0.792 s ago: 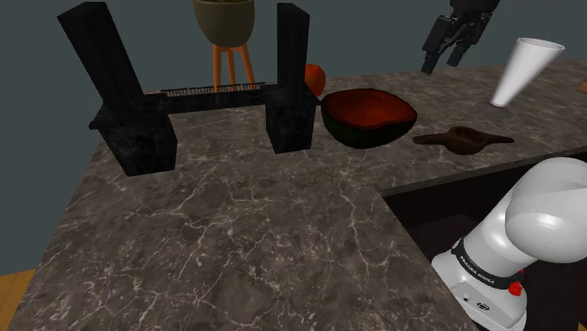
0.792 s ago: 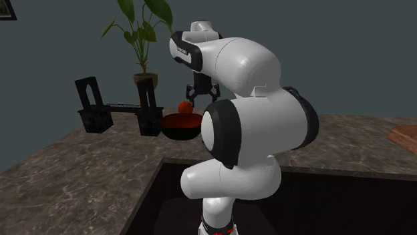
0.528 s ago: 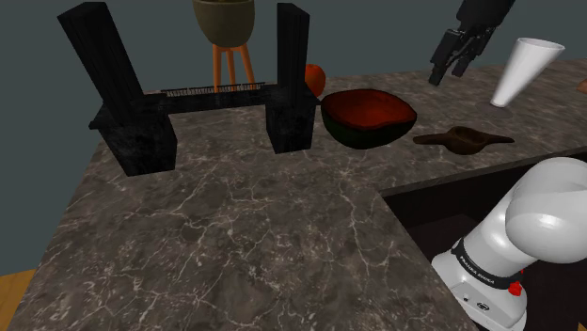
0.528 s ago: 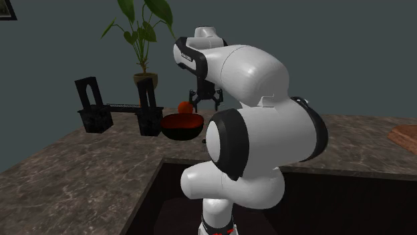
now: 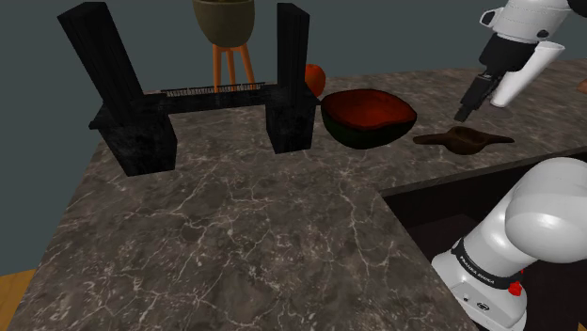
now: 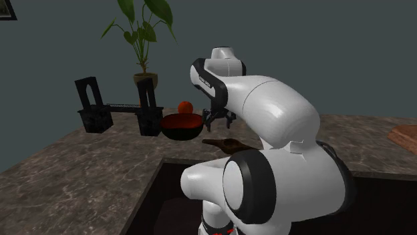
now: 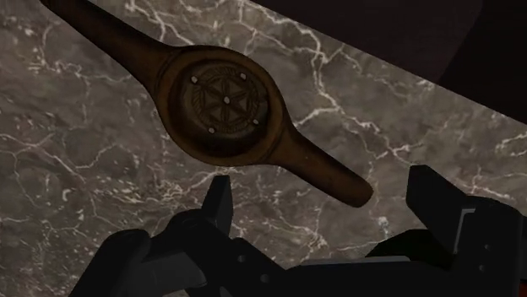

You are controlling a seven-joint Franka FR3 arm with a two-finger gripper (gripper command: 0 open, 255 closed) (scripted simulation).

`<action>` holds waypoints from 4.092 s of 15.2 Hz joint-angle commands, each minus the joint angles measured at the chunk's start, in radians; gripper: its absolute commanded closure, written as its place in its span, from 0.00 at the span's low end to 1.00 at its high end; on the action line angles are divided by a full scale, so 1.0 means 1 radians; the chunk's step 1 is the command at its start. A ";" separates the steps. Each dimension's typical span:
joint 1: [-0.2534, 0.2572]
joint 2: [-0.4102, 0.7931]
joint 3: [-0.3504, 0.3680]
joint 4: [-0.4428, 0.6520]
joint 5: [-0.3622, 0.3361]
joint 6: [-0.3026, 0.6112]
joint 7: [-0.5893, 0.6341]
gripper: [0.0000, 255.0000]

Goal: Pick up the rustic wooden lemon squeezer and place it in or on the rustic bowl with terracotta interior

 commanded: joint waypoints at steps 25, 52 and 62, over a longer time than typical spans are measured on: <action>-0.043 -0.142 -0.110 -0.217 -0.101 0.065 -0.103 1.00; 0.011 0.000 -0.028 0.157 -0.016 -0.165 -0.104 1.00; 0.030 0.090 0.006 0.310 0.021 -0.231 -0.089 1.00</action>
